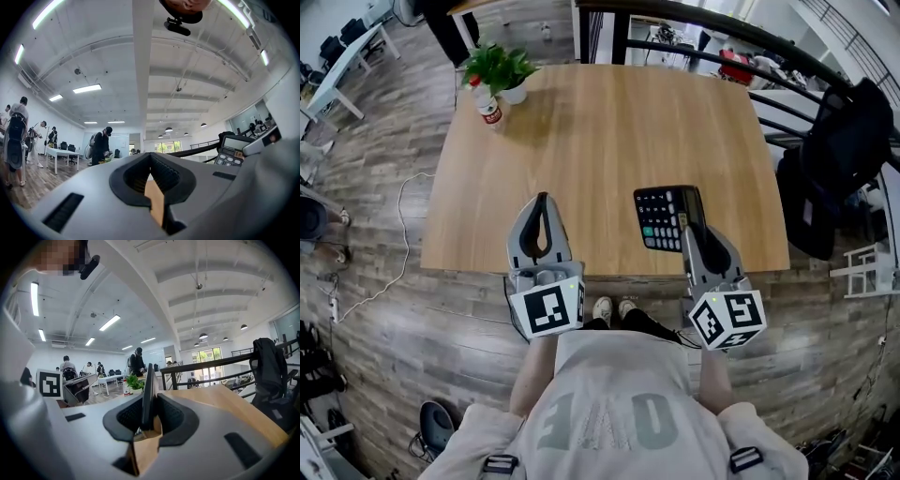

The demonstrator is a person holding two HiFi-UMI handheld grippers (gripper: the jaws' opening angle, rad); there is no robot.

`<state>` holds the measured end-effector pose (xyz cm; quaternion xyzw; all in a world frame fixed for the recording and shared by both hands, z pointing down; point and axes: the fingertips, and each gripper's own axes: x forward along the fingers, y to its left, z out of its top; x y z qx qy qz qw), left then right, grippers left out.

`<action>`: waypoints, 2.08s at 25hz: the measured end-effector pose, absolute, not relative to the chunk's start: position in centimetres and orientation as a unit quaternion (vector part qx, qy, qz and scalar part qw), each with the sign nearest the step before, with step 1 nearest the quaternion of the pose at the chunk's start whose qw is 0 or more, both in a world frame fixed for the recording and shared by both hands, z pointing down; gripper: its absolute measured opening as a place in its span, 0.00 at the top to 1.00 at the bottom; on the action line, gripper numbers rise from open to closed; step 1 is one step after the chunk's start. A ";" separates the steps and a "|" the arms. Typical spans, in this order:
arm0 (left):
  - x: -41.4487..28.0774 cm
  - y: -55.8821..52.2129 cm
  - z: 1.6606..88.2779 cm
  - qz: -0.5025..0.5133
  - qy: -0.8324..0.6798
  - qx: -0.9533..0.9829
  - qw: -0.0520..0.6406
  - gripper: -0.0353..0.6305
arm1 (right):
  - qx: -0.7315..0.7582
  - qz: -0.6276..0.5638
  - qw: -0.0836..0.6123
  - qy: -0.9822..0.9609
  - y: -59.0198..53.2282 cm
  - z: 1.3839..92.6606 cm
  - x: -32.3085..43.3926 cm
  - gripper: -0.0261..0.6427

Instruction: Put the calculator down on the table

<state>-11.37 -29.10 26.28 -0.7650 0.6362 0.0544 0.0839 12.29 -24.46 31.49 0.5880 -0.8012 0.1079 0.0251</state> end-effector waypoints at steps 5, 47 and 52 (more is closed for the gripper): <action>-10.6 -30.3 26.1 0.052 0.649 -0.755 0.079 0.93 | 0.576 0.107 0.032 -0.810 -25.9 31.0 13.8 0.84; -11.2 -29.3 37.6 -0.076 0.759 -0.644 -0.055 0.93 | -0.063 0.335 0.364 -0.867 -36.2 53.7 3.7 0.83; -10.8 -29.4 38.5 -0.080 0.759 -0.645 -0.052 0.93 | -0.050 0.336 0.380 -0.860 -36.3 55.4 3.8 0.83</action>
